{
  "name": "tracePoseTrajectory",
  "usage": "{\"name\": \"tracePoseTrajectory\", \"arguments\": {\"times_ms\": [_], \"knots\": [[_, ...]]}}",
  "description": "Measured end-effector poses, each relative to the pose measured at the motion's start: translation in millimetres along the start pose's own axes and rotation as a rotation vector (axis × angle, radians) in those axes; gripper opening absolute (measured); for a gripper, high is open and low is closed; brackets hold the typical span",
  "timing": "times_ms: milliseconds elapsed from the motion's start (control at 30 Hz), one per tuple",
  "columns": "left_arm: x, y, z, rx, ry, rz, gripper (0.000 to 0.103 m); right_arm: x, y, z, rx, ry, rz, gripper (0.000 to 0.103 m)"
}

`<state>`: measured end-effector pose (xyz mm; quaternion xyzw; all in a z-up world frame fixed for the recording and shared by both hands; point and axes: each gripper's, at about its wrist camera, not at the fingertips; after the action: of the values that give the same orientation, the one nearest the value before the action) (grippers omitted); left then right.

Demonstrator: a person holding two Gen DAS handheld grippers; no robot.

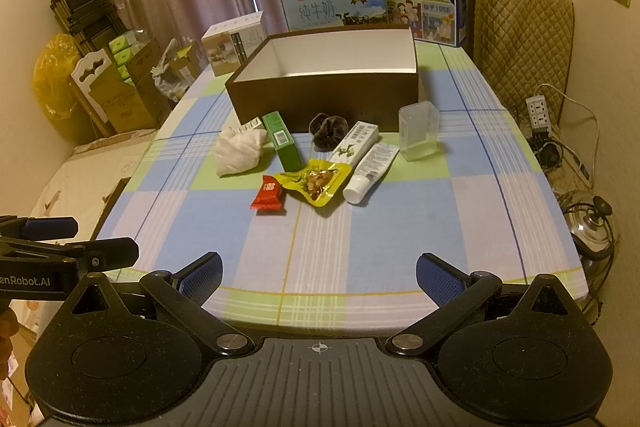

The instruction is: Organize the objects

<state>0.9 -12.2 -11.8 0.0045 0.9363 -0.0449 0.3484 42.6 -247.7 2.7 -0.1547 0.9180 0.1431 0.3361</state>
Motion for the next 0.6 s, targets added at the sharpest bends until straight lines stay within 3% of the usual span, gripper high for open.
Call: {"name": "tracePoseTrajectory", "arguments": {"times_ms": [600], "knots": [[-0.5,-4.2,3.9,0.005,0.003,-0.001,0.101,4.0,-4.6,6.4,-0.008,0.006,0.007,0.101]]}}
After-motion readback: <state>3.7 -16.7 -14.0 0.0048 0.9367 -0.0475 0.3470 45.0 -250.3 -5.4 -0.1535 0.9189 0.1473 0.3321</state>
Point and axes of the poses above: each gripper's, at about its wrist camera, not at the fingertips, and z roughly the way its jaws point, y to its left, x to its underside, and after that the axes turned 3 degrees about x, right-handed
